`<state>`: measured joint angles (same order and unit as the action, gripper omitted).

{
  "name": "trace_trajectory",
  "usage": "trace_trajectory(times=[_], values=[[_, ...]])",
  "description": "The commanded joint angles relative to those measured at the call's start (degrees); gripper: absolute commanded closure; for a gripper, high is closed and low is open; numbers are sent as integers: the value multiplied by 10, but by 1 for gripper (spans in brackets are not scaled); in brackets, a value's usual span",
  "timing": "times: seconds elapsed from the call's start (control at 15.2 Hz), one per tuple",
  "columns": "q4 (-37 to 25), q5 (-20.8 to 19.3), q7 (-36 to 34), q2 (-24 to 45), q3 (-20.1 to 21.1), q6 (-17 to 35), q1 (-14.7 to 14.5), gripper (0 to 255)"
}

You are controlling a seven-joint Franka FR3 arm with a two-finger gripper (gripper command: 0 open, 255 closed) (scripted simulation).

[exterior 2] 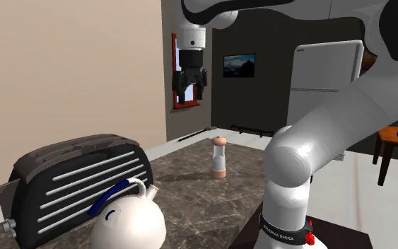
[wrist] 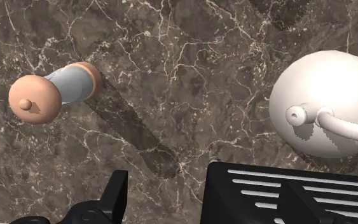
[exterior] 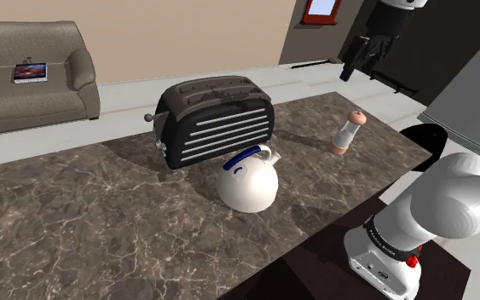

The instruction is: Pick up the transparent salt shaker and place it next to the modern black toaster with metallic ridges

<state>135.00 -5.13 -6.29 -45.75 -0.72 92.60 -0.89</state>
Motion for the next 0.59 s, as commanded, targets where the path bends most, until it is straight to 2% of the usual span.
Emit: trace_trajectory(times=[0.0,0.53], values=[[0,0,0,0,0,0,0,0],[75,-66,50,27,-70,94,42,0]])
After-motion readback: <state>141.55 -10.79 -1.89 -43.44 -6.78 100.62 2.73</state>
